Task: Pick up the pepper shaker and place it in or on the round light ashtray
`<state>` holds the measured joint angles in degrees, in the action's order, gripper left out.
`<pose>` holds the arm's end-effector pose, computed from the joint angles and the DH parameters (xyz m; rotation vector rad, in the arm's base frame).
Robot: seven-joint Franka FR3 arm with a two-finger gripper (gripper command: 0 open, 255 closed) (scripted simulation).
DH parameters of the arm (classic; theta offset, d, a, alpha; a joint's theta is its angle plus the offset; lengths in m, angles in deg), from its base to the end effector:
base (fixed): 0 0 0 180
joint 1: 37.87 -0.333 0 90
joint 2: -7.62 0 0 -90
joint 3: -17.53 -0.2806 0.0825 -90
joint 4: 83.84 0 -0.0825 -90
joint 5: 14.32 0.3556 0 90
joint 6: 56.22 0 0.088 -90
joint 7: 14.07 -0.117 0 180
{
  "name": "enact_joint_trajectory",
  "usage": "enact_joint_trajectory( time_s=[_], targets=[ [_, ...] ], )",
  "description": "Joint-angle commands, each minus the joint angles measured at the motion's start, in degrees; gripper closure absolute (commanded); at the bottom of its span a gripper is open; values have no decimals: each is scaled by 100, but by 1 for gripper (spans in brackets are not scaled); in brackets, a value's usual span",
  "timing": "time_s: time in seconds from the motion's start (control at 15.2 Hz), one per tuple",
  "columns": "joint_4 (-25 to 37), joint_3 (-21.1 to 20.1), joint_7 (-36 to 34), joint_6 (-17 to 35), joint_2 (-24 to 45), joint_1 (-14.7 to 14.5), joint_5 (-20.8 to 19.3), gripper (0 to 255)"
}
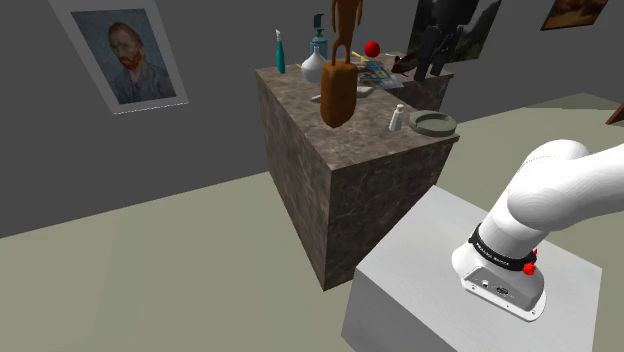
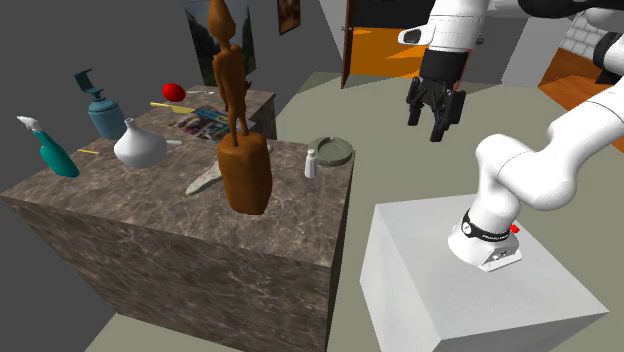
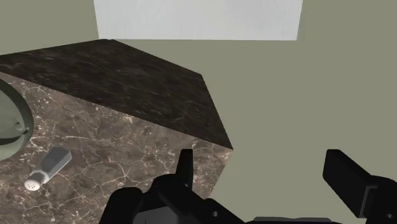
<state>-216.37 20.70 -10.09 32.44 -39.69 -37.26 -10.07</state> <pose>0.2918 -0.0155 0.5845 -3.0287 -0.0364 -0.1001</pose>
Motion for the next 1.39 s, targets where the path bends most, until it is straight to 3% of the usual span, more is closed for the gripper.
enact_joint_trajectory(
  time_s=[0.0, 0.66, 1.32],
  targets=[
    [0, 0, 0, 0, 0, 0, 0, 0],
    [-397, 824, 1213, 1338, 994, 202, -763, 0],
    [-51, 1652, 2365, 2696, 2636, 295, -1124, 0]
  ],
)
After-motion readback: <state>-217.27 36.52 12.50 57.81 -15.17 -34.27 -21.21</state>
